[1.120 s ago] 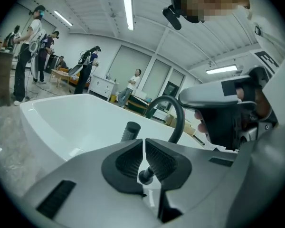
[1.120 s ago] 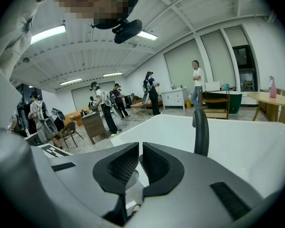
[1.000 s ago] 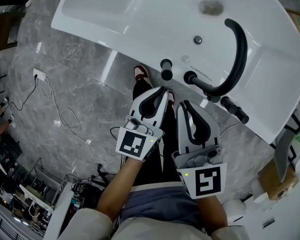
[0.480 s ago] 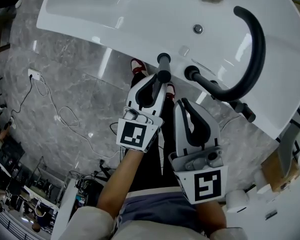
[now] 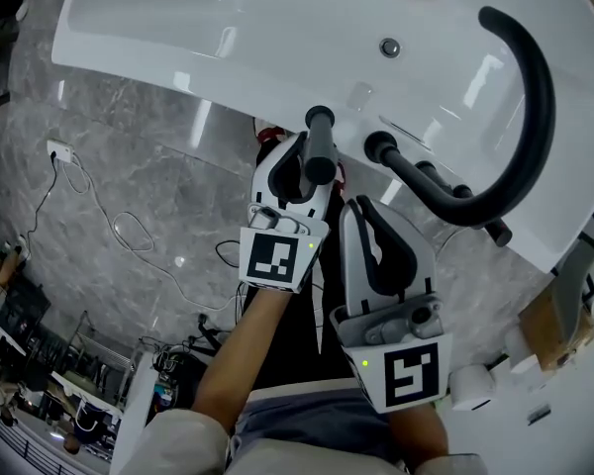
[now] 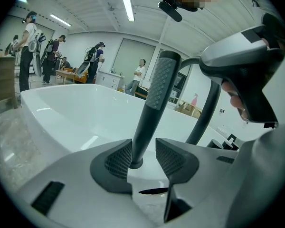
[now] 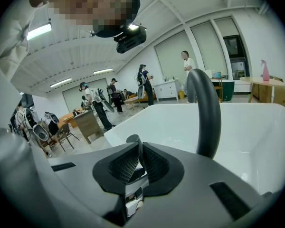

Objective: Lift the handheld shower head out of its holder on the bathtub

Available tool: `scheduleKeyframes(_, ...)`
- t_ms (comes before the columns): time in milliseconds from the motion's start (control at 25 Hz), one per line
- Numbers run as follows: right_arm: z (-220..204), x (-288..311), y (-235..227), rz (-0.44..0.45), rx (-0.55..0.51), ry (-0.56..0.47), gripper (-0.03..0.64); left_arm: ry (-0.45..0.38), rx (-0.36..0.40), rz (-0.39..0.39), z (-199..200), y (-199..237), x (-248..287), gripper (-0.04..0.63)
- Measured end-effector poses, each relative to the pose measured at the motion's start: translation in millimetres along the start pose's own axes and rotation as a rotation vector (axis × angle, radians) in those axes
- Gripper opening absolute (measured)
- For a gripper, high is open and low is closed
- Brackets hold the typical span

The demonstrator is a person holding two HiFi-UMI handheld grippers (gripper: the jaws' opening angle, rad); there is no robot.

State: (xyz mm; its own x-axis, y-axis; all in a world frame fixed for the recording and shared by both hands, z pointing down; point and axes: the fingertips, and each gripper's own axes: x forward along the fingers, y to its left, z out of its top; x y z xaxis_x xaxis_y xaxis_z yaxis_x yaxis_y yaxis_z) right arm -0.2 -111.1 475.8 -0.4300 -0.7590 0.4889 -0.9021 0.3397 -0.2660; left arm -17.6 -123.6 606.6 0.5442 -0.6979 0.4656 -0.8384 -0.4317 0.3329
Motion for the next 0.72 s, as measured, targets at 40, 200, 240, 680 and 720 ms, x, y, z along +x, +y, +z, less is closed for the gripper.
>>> scheduleKeyframes(40,-0.3,1.2,-0.7,-0.001,0.001,0.002,0.021,0.000,-0.004,0.004,0.1,0.9,2.4,0.141)
scheduleKeyframes(200,-0.1,7.9,-3.0,-0.004,0.005,0.010,0.021,-0.014,0.019,-0.011,0.0,4.1,13.8,0.141)
scheduleKeyframes(240,-0.1,9.6,-3.7,-0.004,0.006,0.011,0.021,-0.009,0.015,-0.010,-0.1,4.6,16.2,0.141)
scheduleKeyframes(680,-6.3,20.6,-11.2,-0.011,0.012,0.027,0.021,0.001,0.067,0.017,-6.3,6.3,33.6,0.147)
scheduleKeyframes(720,-4.7,21.4,-11.0,-0.011,0.014,0.023,0.021,-0.002,0.075,0.015,-5.5,6.8,34.3,0.147)
